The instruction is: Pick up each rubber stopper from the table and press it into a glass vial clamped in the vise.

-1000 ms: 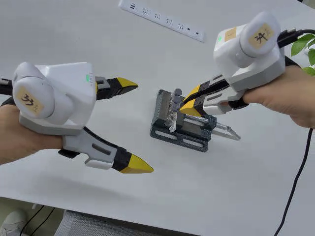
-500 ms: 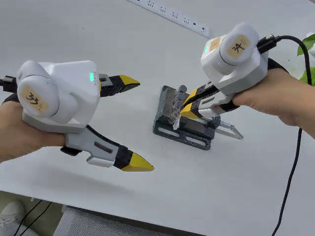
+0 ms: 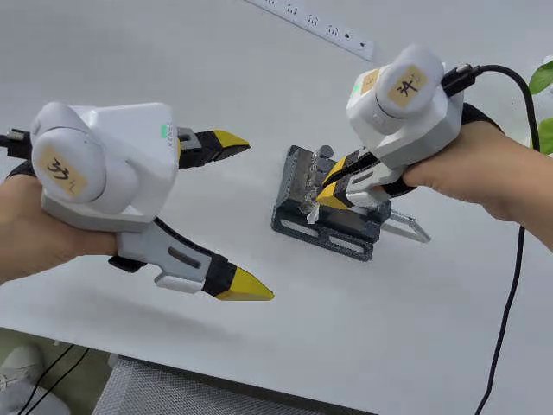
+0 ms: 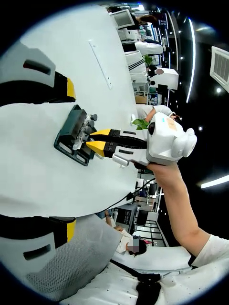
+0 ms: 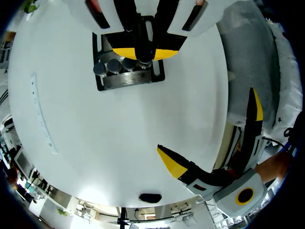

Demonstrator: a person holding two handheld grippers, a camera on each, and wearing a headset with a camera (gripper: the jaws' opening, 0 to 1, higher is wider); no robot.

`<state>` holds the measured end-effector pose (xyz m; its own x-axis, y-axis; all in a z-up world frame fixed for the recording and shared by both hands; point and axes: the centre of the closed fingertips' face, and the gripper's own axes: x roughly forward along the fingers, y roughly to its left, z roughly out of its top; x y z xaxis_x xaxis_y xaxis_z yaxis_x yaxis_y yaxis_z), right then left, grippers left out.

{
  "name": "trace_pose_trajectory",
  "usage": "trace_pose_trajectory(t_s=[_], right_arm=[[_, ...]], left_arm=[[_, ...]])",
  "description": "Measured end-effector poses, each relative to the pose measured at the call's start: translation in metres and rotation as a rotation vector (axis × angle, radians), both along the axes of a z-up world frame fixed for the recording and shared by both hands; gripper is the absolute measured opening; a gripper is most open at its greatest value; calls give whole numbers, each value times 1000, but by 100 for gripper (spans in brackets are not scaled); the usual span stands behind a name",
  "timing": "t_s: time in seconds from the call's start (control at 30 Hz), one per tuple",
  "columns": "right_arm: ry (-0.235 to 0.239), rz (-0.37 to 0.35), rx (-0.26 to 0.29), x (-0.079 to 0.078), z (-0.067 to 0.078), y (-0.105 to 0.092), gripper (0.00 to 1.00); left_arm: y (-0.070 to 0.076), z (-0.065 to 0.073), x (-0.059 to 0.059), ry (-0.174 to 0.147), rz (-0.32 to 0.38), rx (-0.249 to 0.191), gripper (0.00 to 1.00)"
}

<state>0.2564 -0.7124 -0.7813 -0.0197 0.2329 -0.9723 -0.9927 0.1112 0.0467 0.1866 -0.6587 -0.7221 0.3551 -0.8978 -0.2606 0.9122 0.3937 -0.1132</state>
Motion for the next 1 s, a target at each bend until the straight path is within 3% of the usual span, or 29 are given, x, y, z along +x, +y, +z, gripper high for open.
trace_pose_trajectory(t_s=[0.33, 0.53, 1.0], right_arm=[[-1, 26, -44, 1, -4, 0, 5], [7, 12, -40, 0, -3, 0, 5], [2, 64, -93, 0, -2, -1, 5]], left_arm=[[1, 0, 1, -1, 4, -3, 99], [2, -1, 4, 4, 8, -11, 99], [2, 1, 4, 7, 16, -16, 99]])
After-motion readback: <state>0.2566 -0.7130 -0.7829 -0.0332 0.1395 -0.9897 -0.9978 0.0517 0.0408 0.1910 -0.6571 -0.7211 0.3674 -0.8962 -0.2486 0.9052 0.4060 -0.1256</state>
